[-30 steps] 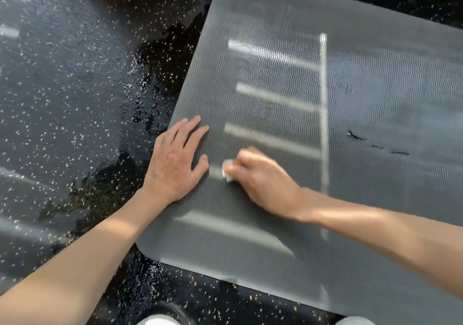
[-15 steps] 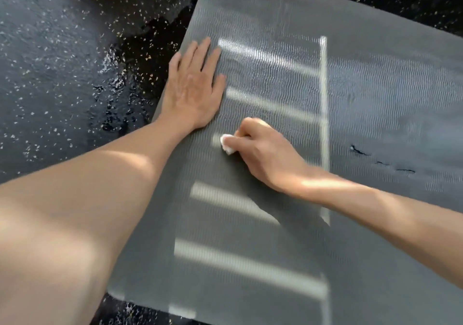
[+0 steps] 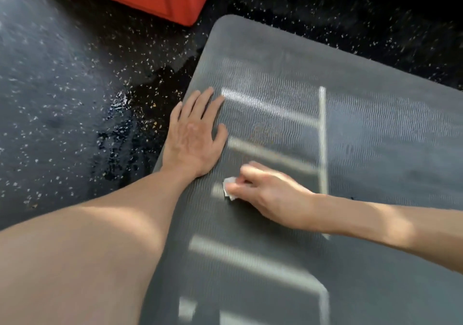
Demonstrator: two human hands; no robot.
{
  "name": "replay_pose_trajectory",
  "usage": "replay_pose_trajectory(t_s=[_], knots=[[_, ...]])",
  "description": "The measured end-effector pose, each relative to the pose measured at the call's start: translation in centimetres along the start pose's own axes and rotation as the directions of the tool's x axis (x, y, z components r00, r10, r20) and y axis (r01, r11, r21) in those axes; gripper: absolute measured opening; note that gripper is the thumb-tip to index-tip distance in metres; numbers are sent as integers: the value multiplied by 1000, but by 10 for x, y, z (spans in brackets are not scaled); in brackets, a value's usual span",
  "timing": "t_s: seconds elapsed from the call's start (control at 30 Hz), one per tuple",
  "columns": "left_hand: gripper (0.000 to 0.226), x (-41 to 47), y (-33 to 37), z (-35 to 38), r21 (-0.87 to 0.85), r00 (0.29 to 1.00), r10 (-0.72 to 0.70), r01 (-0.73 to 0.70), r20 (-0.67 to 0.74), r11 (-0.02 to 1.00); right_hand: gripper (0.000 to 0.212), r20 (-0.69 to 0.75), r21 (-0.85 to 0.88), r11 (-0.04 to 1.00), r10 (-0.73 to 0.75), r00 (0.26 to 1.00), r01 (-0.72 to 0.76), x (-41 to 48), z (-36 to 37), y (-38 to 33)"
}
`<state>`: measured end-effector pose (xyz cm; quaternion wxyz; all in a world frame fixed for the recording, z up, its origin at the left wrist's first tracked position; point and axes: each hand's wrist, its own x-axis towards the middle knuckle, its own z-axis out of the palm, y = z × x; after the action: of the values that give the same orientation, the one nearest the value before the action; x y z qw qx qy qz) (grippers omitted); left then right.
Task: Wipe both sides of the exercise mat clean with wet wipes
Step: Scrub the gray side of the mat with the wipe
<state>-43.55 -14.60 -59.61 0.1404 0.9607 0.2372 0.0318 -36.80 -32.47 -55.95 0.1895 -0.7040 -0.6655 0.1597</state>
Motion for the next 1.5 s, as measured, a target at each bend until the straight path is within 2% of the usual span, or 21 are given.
replay_pose_trajectory(t_s=[0.03, 0.07, 0.13, 0.2, 0.23, 0.3, 0.37, 0.43, 0.5, 0.57, 0.67, 0.7, 0.8, 0.87, 0.93, 1.0, 1.13, 1.27, 1.3, 1.4, 1.5], knots=[[57, 0, 0, 0, 0, 1000, -2, 2, -4, 1000, 28, 21, 69, 997, 17, 1000, -18, 2, -5, 9], [58, 1, 0, 0, -2, 1000, -5, 5, -7, 1000, 28, -46, 73, 995, 72, 996, -69, 13, -17, 23], [60, 1, 2, -1, -8, 1000, -11, 11, -11, 1000, 25, -196, -93, 964, 227, 954, -248, 38, -28, 63], [61, 0, 2, -1, -7, 1000, -11, 11, -9, 1000, 24, -298, -137, 919, 319, 900, -371, 48, -26, 80], [61, 1, 1, -1, -5, 1000, -12, 12, -9, 1000, 20, -283, -99, 942, 284, 916, -322, 45, -24, 80], [61, 2, 1, -1, -4, 1000, -21, 21, -9, 1000, 11, -57, -73, 993, 89, 994, -93, 32, -20, 57], [62, 2, 2, -1, 0, 1000, -19, 19, 4, 1000, 15, 63, -100, 995, 20, 998, -13, 29, -29, 62], [62, 2, 1, -2, 3, 1000, -17, 17, 16, 1000, 17, -122, -46, 979, 190, 974, -197, 54, -44, 93], [62, 2, 0, -1, 8, 1000, -16, 16, 26, 1000, 13, -262, 5, 936, 342, 902, -353, 76, -55, 116], [61, 2, 0, 0, 18, 1000, -23, 23, 19, 1000, 18, -279, -18, 919, 373, 885, -393, 81, -48, 114], [61, 4, 0, 2, 25, 999, -25, 24, 29, 999, 17, -132, -67, 952, 290, 948, -300, 73, -43, 100], [61, 4, 0, 2, 25, 999, -24, 24, 28, 999, 13, -145, -83, 946, 301, 943, -315, 77, -50, 114], [61, 4, 0, 3, 23, 999, -24, 23, 34, 999, 11, -324, -37, 852, 483, 813, -521, 103, -80, 152], [60, 4, -1, 3, 19, 999, -26, 25, 27, 1000, 13, -353, -131, 837, 461, 814, -531, 108, -77, 160], [61, 4, -1, 3, 12, 999, -22, 21, 30, 1000, 23, -313, -334, 838, 332, 890, -430, 101, -74, 162], [61, 4, -1, 3, 10, 999, -19, 19, 28, 1000, 22, -251, -320, 877, 286, 925, -358, 101, -86, 159], [61, 3, -1, 4, 9, 999, -20, 20, 26, 1000, 27, -374, -226, 822, 423, 825, -523, 109, -99, 184], [61, 4, -1, 3, 11, 999, -22, 22, 27, 1000, 25, -274, -266, 877, 330, 903, -401, 95, -93, 178], [61, 4, -1, 3, 10, 999, -19, 18, 26, 1000, 24, -305, -288, 855, 346, 887, -432, 97, -99, 185], [61, 3, -1, 2, 7, 1000, -14, 14, 20, 1000, 26, -399, -217, 748, 519, 756, -628, 101, -106, 194], [61, 4, 0, 1, 4, 1000, -15, 15, 21, 1000, 26, -286, -254, 851, 387, 877, -459, 83, -90, 177]])
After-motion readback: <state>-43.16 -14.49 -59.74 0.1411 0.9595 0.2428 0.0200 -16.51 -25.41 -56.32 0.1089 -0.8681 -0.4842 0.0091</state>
